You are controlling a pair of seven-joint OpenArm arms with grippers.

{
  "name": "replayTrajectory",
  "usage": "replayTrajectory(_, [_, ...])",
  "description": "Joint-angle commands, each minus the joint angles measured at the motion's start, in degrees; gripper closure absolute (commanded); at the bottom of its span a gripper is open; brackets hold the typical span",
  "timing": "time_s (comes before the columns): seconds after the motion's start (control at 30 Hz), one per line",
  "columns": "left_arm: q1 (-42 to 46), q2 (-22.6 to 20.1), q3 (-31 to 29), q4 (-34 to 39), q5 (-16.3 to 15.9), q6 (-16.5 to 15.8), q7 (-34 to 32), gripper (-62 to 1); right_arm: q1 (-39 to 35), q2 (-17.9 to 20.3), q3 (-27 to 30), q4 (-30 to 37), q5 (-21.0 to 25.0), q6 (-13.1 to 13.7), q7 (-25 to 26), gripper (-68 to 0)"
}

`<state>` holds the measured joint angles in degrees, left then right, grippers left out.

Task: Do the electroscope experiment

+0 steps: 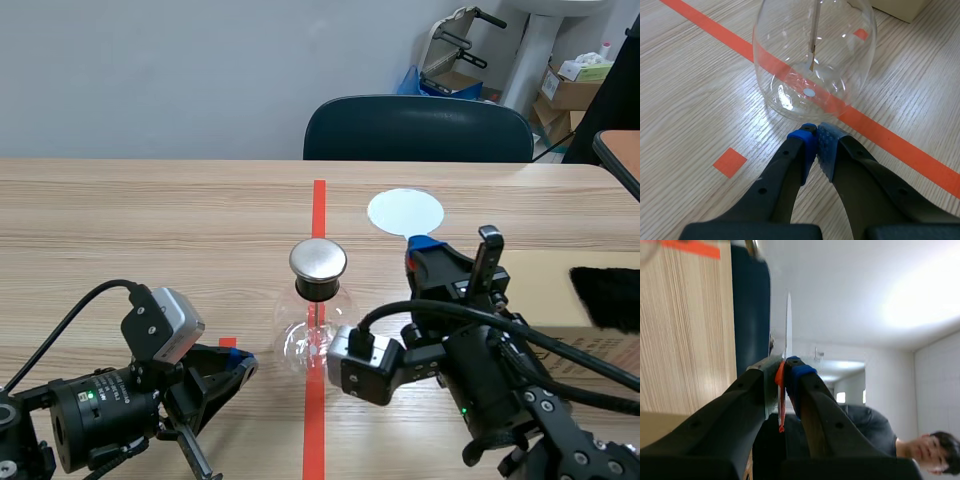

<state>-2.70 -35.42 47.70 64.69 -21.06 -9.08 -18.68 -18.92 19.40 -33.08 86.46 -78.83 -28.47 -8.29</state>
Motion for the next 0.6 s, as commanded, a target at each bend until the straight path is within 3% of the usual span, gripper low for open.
replayTrajectory(0.0, [-0.15, 0.0, -0.09, 1.2, -0.33, -0.26, -0.79, -2.7, 0.66, 0.11, 0.33, 0.96, -0.04, -0.81, 1.51, -0.8])
replayTrajectory(0.23, [-0.15, 0.0, -0.09, 1.2, -0.33, -0.26, -0.79, -2.7, 0.31, 0.13, 0.33, 1.33, -0.04, -2.38, 9.92, -0.8])
replayTrajectory(0.57, [-0.17, 0.0, -0.09, 1.2, -0.33, -0.26, -0.79, -2.7, 0.15, 0.13, 0.33, 2.01, -0.04, -2.43, 18.91, -0.9])
